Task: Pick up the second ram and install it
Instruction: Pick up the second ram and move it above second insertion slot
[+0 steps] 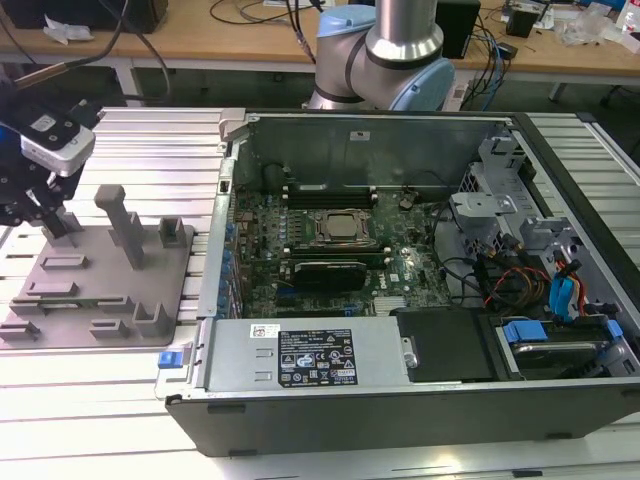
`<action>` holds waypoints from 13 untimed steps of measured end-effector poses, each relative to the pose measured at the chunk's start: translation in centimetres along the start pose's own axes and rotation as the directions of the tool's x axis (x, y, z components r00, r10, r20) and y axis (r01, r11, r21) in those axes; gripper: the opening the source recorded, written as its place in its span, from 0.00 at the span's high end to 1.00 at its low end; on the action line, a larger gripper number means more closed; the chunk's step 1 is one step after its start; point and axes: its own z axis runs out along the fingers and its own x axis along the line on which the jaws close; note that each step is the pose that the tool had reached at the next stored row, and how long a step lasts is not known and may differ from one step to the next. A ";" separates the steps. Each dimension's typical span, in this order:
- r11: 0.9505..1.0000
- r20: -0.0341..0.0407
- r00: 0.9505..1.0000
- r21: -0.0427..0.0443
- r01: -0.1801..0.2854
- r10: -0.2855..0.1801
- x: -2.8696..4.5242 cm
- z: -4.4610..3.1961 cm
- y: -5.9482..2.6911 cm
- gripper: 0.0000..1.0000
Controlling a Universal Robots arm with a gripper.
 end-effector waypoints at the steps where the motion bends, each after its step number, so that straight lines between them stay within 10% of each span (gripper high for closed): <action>1: 1.000 -0.001 1.000 -0.001 0.031 -0.031 0.00 0.06 0.00 0.92; 5: 0.993 -0.003 0.993 -0.002 0.117 -0.117 0.00 0.23 0.00 0.92; 8: 0.980 -0.004 0.980 -0.004 0.201 -0.201 0.01 0.39 -0.01 0.92; 12: 0.926 -0.008 0.926 -0.008 0.377 -0.377 0.01 0.72 -0.02 0.92; 13: 0.906 -0.009 0.906 -0.009 0.424 -0.424 0.01 0.79 -0.02 0.92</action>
